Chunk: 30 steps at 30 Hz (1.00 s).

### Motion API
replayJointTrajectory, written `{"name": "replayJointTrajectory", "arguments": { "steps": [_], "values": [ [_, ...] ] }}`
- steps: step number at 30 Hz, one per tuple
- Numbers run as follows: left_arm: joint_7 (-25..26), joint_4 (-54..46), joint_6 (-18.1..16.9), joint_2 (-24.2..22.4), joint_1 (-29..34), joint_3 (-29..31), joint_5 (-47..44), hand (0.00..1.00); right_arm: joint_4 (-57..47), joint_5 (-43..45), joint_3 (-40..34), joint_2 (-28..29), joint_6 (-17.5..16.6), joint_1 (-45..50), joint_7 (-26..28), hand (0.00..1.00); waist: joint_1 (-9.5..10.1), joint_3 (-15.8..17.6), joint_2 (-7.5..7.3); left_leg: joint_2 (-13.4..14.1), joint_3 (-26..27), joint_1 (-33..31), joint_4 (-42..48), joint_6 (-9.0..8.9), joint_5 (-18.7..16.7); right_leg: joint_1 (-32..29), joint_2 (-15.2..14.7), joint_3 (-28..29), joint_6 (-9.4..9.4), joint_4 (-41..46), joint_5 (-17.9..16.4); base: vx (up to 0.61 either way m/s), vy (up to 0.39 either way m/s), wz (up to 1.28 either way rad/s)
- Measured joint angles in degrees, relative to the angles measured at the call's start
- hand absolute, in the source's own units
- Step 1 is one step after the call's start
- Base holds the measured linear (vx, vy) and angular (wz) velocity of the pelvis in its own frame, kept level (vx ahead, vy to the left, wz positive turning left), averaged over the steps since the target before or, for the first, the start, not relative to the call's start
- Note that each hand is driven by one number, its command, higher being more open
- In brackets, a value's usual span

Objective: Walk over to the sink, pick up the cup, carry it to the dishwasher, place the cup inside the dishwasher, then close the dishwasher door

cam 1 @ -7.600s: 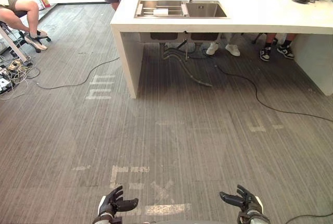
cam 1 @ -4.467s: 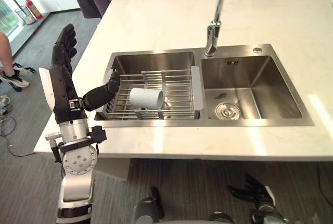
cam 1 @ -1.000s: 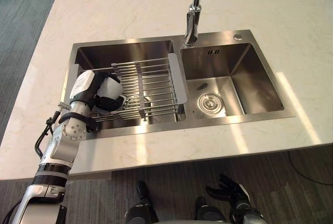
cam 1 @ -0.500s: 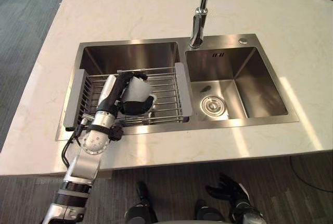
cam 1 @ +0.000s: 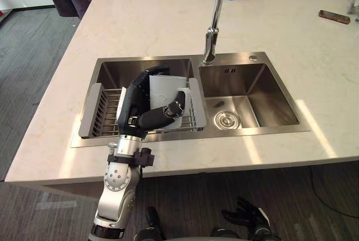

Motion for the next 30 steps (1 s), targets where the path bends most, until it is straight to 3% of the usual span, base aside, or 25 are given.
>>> {"name": "replayJointTrajectory", "arguments": {
  "steps": [6, 8, 10, 11, 12, 14, 16, 18, 19, 20, 21, 23, 24, 25, 26, 27, 28, 30],
  "values": [
    [0.1, -1.8, -1.2, -0.6, 1.7, 0.0, -1.2, 0.3, 0.1, 0.1, 0.1, 0.0, 0.0, -0.7, -0.9, 0.9, 1.21, -0.3, -0.71, 0.1, 3.9, 0.7, 0.2, 0.5, 0.0, -3.6, -0.9, 3.9, 0.23, 3.5, 0.4, -0.02, 0.028, -0.33],
    [0.2, -1.9, -1.2, -1.0, 1.7, 0.0, -1.2, 0.3, -0.6, 0.4, 0.1, -0.1, 0.0, -0.7, -1.6, 0.9, 0.8, -0.2, -0.85, -0.4, 4.1, 0.0, 0.3, 0.79, -0.3, -5.5, -2.1, 1.2, 0.16, 6.8, 0.3, -0.05, 0.05, -0.14],
    [0.5, -2.0, -1.2, -1.8, 1.7, 0.0, -1.1, 0.3, -1.1, 0.4, 0.1, -0.5, 0.0, -0.3, -2.0, 0.9, 0.84, 0.1, -1.32, -1.6, 3.6, -0.1, 0.6, 2.24, -1.3, -8.7, -4.2, -2.0, -0.5, 13.0, 0.1, -0.08, 0.079, -0.06],
    [1.0, -2.4, -1.2, -2.0, 1.7, 0.0, -1.1, 0.3, -2.1, 0.4, 0.1, -0.7, 0.0, 0.1, -2.2, 0.9, 0.84, 0.1, -1.54, -2.1, 3.2, -1.0, 1.4, 3.22, -2.0, -8.1, -4.7, -2.2, -1.16, 11.6, 0.5, -0.11, 0.075, 0.1],
    [1.0, -2.8, -1.5, -2.2, 1.8, 0.4, -1.0, 0.3, -2.3, 0.4, 0.1, -0.3, 0.0, 0.2, -2.3, 0.9, 0.95, -0.1, -1.68, -1.7, 3.1, -2.2, 2.1, 4.5, -2.3, -8.8, -4.2, -2.0, -1.12, 19.2, -3.9, -0.09, 0.052, 0.23],
    [1.1, -3.3, -1.6, -2.0, 3.7, 1.8, -1.1, 0.3, -2.0, 0.4, 0.9, 0.1, 0.1, 0.4, -2.0, 0.9, 1.47, -0.4, -2.56, -2.1, 2.5, -2.7, 2.5, 6.06, -1.3, -8.0, -1.6, -1.7, -0.43, 31.0, -8.9, -0.04, -0.021, 0.25],
    [1.5, -4.3, -1.7, -2.3, 7.1, 4.2, -1.1, 0.3, -1.0, 0.4, 1.9, -0.2, -0.3, -0.6, -1.8, 0.9, 3.24, -1.0, -3.63, -2.7, 3.2, -4.9, 4.3, 6.43, -1.2, -5.6, 0.3, -3.1, -1.63, 26.3, -10.8, -0.11, -0.051, -0.14],
    [1.6, -4.4, -1.6, -2.7, 8.5, 4.7, -1.1, 0.3, -0.3, 0.4, 2.7, -1.0, -0.3, -2.8, -2.4, 0.9, 5.43, -1.1, -2.92, -2.1, 3.6, -8.9, 6.6, 6.54, -1.1, -4.6, 2.3, -3.5, -2.46, 17.9, -11.5, -0.14, -0.03, -0.17],
    [1.6, -4.1, -1.4, -3.2, 8.6, 4.4, -1.1, 0.3, 0.0, 0.4, 2.9, -1.4, -0.3, -4.1, -2.6, 0.9, 5.89, -0.2, -1.7, -1.0, 3.0, -10.6, 7.6, 6.7, 0.3, -3.0, 4.0, -4.0, -2.18, 13.1, -11.0, -0.18, -0.022, 0.18],
    [1.7, -4.0, -1.0, -3.4, 9.3, 3.7, -1.1, 0.3, 0.1, 0.4, 3.0, -1.5, -0.3, -4.9, -3.0, 0.9, 5.95, 0.7, -0.3, 0.0, 2.0, -10.7, 7.5, 6.16, 1.1, -1.7, 5.9, -4.6, -2.92, 10.4, -9.8, -0.21, -0.015, 0.24],
    [1.6, -4.1, -1.0, -3.4, 9.9, 3.4, -1.1, 0.3, 0.1, 0.4, 3.1, -1.5, -0.4, -5.0, -3.0, 0.9, 5.98, 0.9, 0.2, 0.3, 1.4, -10.6, 7.3, 5.59, 1.4, -1.2, 6.6, -4.7, -3.19, 9.7, -9.3, -0.25, 0.019, 0.36],
    [1.6, -4.2, -1.0, -3.3, 11.0, 1.3, -1.1, 0.3, 0.0, 0.4, 2.9, -2.1, -1.0, -4.9, -4.1, 0.9, 5.49, 1.7, 1.98, 0.8, -1.8, -10.4, 5.7, 2.75, 3.1, -1.1, 8.6, -5.9, -4.16, 11.2, -8.6, -0.3, 0.004, 0.56],
    [1.6, -4.2, -1.0, -3.3, 11.0, 0.5, -1.2, 0.3, 0.0, 0.4, 2.6, -2.3, -1.0, -4.7, -4.4, 0.9, 5.43, 1.8, 2.29, 0.5, -2.1, -10.7, 5.4, 2.02, 1.4, -1.1, 8.6, -6.9, -4.29, 11.4, -8.5, -0.27, 0.018, 0.87],
    [1.5, -4.3, -1.0, -2.6, 10.8, -0.9, -1.2, 0.3, 0.0, 0.5, 1.6, -2.3, -1.1, -4.4, -5.0, 0.9, 4.98, 2.1, 1.07, -0.6, -1.3, -12.8, 9.2, 0.07, -4.4, -1.7, 6.3, -9.5, -5.22, 11.2, -7.9, -0.26, 0.044, 0.93],
    [1.1, -4.4, -1.1, -2.4, 10.8, -2.3, -1.6, 0.3, 0.0, 0.5, 0.3, -2.4, -1.1, -4.1, -5.6, 0.9, 4.88, 2.5, 0.16, -1.0, 0.3, -14.2, 15.6, 4.65, -7.3, -1.9, 4.3, -11.3, -6.56, 10.9, -7.6, -0.2, 0.034, 0.91],
    [0.9, -4.4, -1.1, -2.4, 10.8, -2.9, -1.6, 0.3, -0.1, 0.6, -0.1, -2.6, -1.1, -3.8, -6.0, 0.9, 4.71, 2.4, 0.15, -1.3, 1.0, -14.3, 18.5, 5.93, -8.3, -2.0, 3.4, -12.0, -6.74, 10.7, -7.1, -0.22, 0.016, 0.66],
    [0.7, -4.4, -1.1, -2.4, 10.8, -3.4, -1.7, 0.3, -0.1, 0.6, -0.4, -2.9, -1.0, -3.5, -6.4, 0.9, 4.21, 2.3, -0.09, -1.2, 1.0, -14.1, 22.6, 6.18, -9.4, -2.2, 2.4, -13.0, -6.71, 10.4, -6.5, -0.17, 0.015, 0.63],
    [0.4, -4.4, -1.2, -2.7, 10.0, -4.9, -2.2, 0.3, -0.4, 0.9, -1.1, -3.1, -1.0, -2.9, -6.6, 0.9, 2.69, 1.7, 0.72, 0.5, 0.5, -10.0, 31.4, 4.38, -16.1, -2.2, 0.9, -15.3, -5.56, 10.0, -4.8, -0.12, 0.066, 0.62]
  ]
}}
